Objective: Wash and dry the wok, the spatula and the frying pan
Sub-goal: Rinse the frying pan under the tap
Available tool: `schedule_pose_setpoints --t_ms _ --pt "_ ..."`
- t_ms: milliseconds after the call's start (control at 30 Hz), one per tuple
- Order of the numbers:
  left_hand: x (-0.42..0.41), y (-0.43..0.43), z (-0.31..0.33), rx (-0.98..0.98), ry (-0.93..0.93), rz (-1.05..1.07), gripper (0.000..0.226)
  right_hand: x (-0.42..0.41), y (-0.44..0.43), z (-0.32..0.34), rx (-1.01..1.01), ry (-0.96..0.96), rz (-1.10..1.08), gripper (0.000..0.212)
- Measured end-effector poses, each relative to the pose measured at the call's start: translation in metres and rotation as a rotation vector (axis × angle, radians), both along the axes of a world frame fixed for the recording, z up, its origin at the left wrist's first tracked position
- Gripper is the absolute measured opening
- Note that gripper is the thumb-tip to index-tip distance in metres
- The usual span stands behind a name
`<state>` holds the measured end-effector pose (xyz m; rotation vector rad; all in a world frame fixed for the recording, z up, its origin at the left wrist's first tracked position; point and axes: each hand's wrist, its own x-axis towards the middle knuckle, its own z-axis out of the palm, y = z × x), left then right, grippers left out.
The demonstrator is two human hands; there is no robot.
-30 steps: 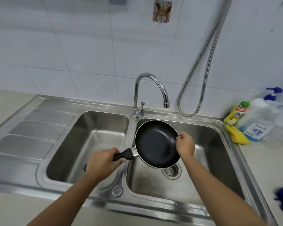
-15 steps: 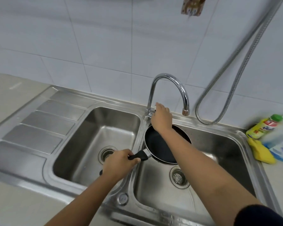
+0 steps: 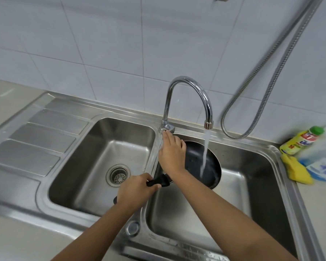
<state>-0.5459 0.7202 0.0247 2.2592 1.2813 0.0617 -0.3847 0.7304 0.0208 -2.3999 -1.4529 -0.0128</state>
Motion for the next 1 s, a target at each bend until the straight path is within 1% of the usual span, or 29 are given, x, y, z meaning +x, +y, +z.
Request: schedule_pose_setpoints --t_ms 233,400,567,667,800,900,1000 --pt "-0.003 -0.003 -0.004 -0.016 0.004 -0.004 0.029 -0.005 -0.005 -0.006 -0.015 0.003 0.003 0.068" --pt "-0.005 -0.001 -0.002 -0.006 0.016 0.015 0.031 -0.005 -0.008 -0.013 -0.063 0.003 0.009 0.074" --pt "-0.007 0.0 -0.002 0.017 0.021 0.011 0.034 0.002 -0.008 -0.025 -0.165 -0.086 0.037 0.075" --pt "-0.01 -0.001 -0.003 0.025 0.025 0.004 0.034 0.009 -0.001 -0.023 -0.176 -0.116 0.035 0.075" --pt "-0.014 -0.001 -0.003 0.033 0.026 0.016 0.035 0.026 0.026 -0.001 -0.15 -0.095 -0.051 0.078" --pt "-0.016 0.001 0.0 0.024 0.01 0.023 0.032 0.043 0.042 0.012 -0.175 -0.065 -0.122 0.081" --pt "-0.017 0.003 0.002 0.02 -0.004 0.031 0.03 0.045 0.045 0.016 -0.195 -0.02 -0.126 0.084"
